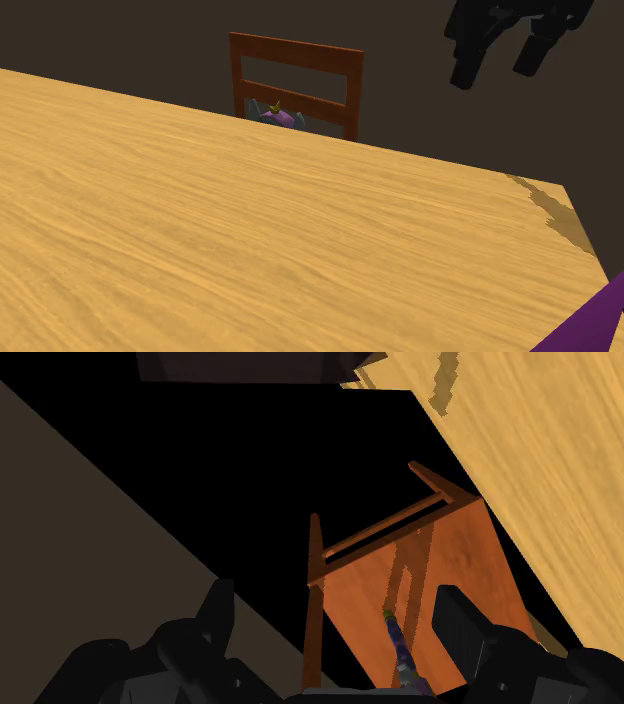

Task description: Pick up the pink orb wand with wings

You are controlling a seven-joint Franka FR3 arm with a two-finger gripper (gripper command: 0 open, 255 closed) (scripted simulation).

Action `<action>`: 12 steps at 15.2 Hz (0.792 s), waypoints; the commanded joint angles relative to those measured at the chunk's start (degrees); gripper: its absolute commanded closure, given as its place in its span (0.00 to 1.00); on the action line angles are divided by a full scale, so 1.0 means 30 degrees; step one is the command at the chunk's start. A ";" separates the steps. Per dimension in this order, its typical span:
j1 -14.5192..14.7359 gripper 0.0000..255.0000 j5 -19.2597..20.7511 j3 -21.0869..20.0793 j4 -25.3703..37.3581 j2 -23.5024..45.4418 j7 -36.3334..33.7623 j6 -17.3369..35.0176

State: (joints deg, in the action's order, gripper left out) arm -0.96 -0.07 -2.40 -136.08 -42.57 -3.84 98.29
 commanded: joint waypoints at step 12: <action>0.0463 0.00 0.0053 -0.1644 0.4832 0.8355 -0.1162 0.2890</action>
State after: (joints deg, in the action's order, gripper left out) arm 0.32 -0.09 -6.89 -123.12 -19.90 -6.97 106.29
